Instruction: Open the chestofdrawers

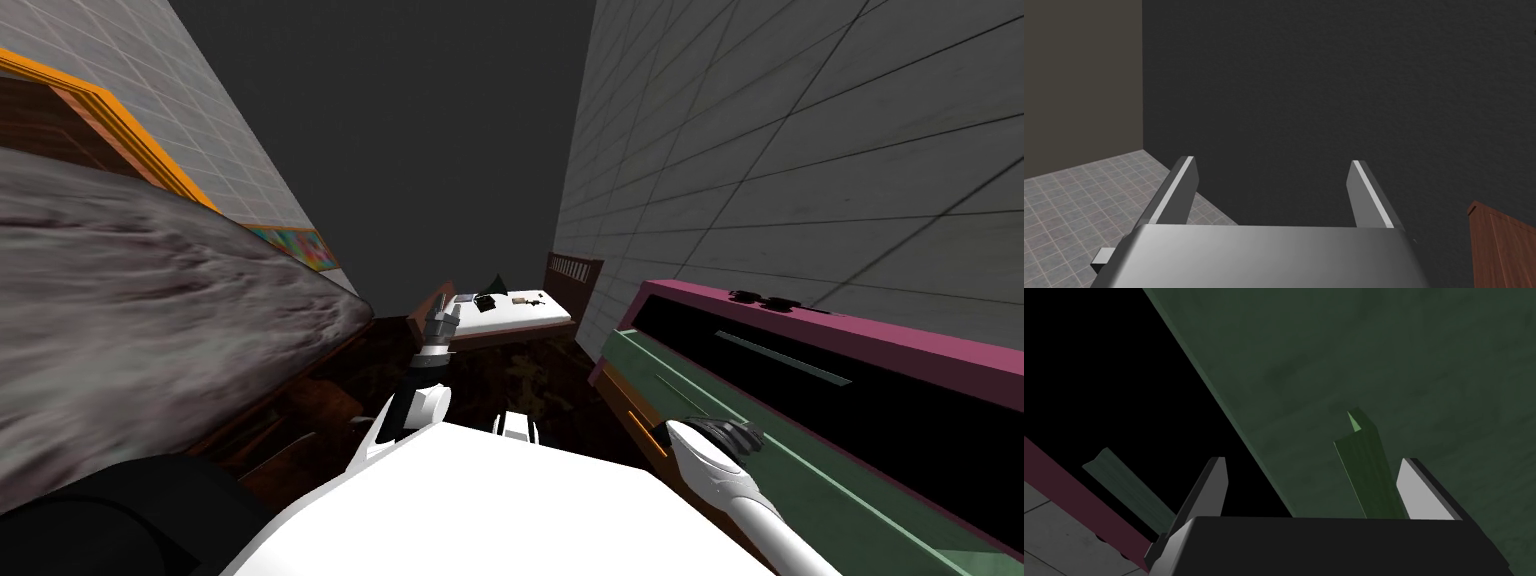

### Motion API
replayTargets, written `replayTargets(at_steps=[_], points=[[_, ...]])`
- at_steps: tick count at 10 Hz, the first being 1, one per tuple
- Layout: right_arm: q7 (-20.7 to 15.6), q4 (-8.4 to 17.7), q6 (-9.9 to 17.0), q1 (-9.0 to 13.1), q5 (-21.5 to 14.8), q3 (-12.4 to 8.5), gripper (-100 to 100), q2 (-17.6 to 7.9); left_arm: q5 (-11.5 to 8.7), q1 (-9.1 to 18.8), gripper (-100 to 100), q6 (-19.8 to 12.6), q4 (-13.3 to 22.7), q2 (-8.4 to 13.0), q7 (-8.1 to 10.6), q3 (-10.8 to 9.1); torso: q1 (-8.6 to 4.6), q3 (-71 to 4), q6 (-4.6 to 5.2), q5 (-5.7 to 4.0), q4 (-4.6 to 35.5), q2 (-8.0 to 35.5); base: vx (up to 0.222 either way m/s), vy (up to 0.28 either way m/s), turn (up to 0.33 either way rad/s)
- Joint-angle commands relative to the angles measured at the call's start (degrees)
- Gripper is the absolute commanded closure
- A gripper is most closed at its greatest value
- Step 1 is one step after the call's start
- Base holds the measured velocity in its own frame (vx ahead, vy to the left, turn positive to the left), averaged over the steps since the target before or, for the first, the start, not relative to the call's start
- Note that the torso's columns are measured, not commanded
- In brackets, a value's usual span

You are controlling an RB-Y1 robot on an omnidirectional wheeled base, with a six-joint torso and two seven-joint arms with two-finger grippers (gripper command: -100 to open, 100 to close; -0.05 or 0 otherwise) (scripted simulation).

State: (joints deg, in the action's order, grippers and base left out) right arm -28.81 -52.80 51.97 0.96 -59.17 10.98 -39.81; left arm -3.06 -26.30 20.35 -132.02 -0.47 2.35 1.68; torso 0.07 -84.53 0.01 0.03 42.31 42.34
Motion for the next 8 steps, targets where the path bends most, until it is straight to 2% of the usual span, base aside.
replayTargets(at_steps=[1, 2, 3, 8], points=[[-2.58, -0.9, -2.27, 0.43, 2.5, -1.31, -100, -2.74, 0.0, 0.0, 0, 0.0, 0.0, 0.01, 0.0, -0.01, 0.07, -0.02, 0.04, 0.23, 0.11, 0.06, -0.026, 0.068, -0.016], [-1.79, -0.08, -2.14, 0.45, 1.91, -0.79, -100, -1.85, 0.0, 0.0, 0, 0.0, 0.0, 0.01, 0.0, -0.01, 0.25, 0.02, 0.04, 0.37, 0.18, 0.15, -0.008, 0.024, -0.002], [-1.93, -0.06, -2.37, 0.42, 2.01, -0.78, 0, -1.83, 0.0, 0.0, 0, 0.0, 0.0, 0.01, 0.0, -0.01, 0.23, 0.04, 0.04, 0.31, 0.15, 0.14, 0.0, 0.0, 0.0], [-1.96, 0.05, -2.61, 0.22, 2.11, -0.57, 0, -1.43, 0.0, 0.0, 0, 0.0, 0.0, 0.01, 0.0, -0.01, 0.06, -0.01, 0.01, 0.1, 0.04, 0.02, 0.0, 0.0, 0.0]])
